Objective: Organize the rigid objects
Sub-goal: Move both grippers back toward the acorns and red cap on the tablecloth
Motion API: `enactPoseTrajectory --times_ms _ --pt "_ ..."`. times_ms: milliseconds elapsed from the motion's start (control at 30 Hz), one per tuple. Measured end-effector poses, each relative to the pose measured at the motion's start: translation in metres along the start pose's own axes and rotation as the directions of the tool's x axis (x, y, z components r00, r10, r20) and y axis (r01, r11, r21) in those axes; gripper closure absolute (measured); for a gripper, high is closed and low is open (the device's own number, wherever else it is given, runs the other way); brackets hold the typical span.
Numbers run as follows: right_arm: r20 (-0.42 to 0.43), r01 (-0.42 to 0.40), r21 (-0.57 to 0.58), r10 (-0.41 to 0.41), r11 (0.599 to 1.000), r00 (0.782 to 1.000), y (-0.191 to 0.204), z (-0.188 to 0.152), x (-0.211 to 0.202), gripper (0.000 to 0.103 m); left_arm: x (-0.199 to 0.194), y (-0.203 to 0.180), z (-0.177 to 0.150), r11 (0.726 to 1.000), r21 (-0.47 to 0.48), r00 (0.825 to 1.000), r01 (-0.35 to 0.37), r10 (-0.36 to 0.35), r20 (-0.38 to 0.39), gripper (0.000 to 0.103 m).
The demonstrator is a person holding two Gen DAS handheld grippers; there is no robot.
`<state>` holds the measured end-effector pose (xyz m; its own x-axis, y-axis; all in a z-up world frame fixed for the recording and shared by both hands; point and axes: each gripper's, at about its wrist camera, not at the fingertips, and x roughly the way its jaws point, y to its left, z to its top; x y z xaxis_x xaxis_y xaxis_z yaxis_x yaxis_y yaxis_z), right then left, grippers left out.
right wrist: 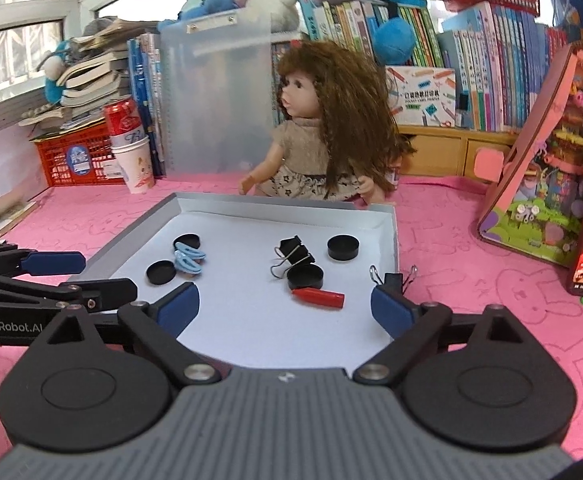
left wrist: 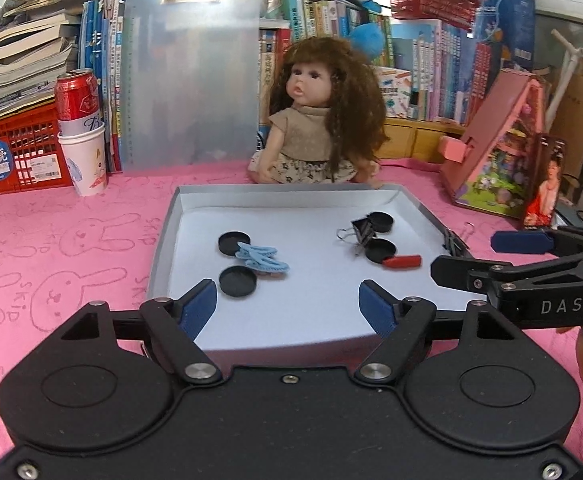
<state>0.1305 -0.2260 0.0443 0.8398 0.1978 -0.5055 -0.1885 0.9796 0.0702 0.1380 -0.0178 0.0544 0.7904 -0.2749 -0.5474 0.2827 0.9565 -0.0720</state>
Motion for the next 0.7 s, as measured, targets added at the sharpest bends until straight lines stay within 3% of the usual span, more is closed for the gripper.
enactPoseTrajectory --times_ms 700 --pt "-0.016 -0.026 -0.064 0.025 0.998 1.000 0.021 -0.028 -0.024 0.004 -0.036 0.001 -0.036 0.999 -0.021 0.999 0.031 -0.031 -0.020 0.026"
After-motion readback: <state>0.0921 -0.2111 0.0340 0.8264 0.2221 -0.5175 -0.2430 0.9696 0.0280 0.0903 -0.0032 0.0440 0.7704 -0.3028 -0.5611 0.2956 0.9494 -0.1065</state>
